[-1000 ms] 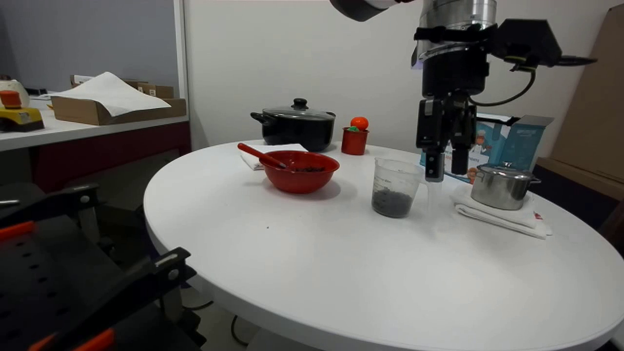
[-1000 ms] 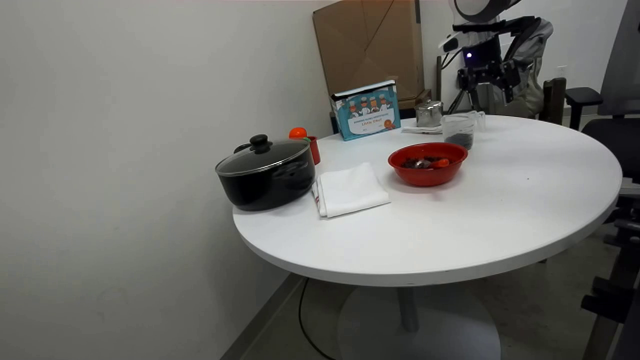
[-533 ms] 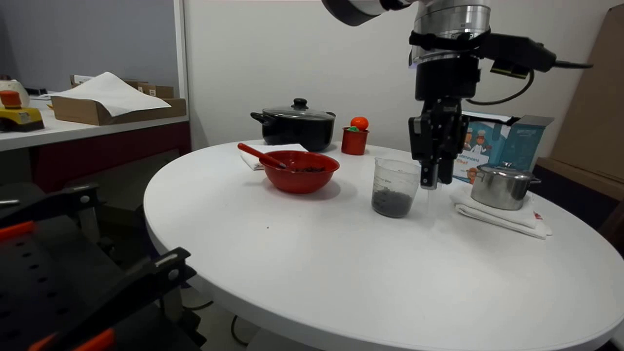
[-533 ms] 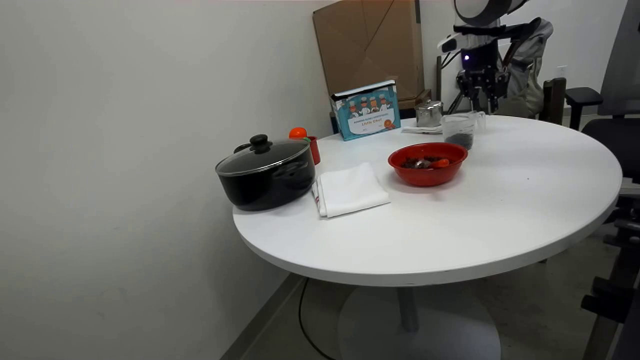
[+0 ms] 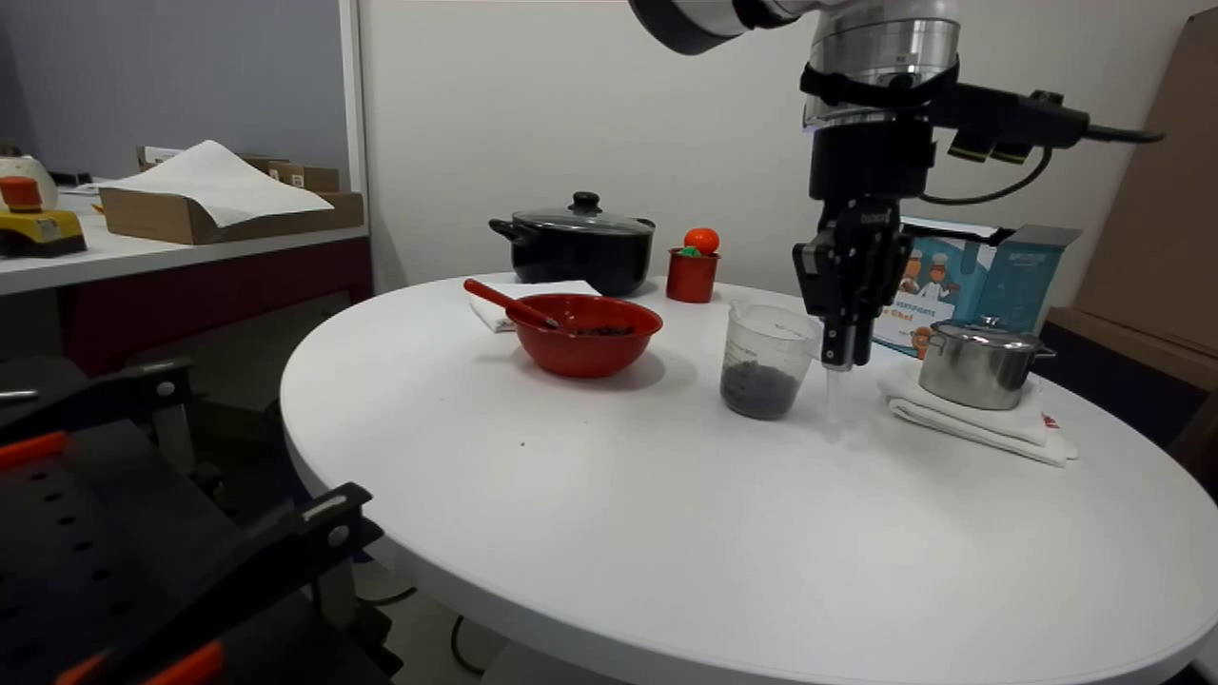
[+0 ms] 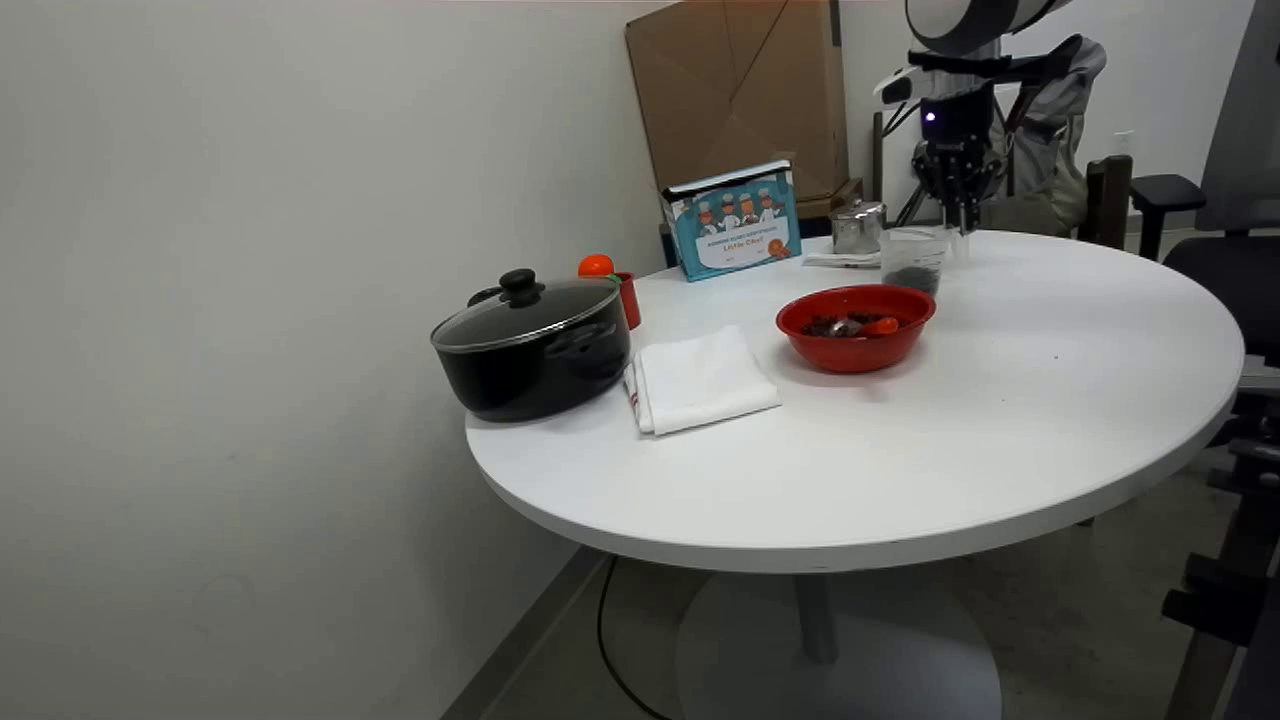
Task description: Pour the contents of the clear jar into the red bowl
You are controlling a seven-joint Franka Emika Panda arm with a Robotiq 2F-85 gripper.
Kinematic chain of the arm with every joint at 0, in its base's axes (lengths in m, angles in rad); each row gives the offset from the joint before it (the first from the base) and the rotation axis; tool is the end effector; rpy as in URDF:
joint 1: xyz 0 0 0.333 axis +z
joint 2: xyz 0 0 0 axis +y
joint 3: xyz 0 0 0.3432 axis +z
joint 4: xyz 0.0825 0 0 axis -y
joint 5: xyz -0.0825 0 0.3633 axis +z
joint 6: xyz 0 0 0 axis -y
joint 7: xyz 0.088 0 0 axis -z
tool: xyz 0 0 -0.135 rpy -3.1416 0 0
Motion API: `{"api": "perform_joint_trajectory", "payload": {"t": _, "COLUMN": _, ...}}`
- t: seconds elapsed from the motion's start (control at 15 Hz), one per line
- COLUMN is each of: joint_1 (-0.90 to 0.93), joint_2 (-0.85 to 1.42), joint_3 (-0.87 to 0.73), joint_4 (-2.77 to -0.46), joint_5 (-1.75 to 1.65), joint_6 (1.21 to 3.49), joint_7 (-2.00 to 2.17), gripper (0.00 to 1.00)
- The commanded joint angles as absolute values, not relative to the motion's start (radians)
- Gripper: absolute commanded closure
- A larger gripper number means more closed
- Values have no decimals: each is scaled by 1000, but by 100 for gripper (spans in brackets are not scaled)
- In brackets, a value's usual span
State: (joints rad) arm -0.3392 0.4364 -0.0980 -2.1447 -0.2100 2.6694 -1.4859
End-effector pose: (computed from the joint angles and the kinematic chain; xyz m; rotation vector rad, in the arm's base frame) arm 0.5293 -0.2428 0.2194 2.4280 1.7384 -0.1032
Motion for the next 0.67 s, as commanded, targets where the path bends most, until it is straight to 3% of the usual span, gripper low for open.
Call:
{"api": "perform_joint_trajectory", "payload": {"t": 0.0, "joint_1": -340, "joint_2": 439, "joint_3": -90, "joint_4": -2139, "joint_5": -193, "joint_6": 2680, "joint_7": -1497, "gripper": 86}}
{"api": "perform_joint_trajectory", "payload": {"t": 0.6, "joint_1": -193, "joint_2": 405, "joint_3": -132, "joint_4": -2114, "joint_5": -346, "joint_6": 2633, "joint_7": -1363, "gripper": 86}}
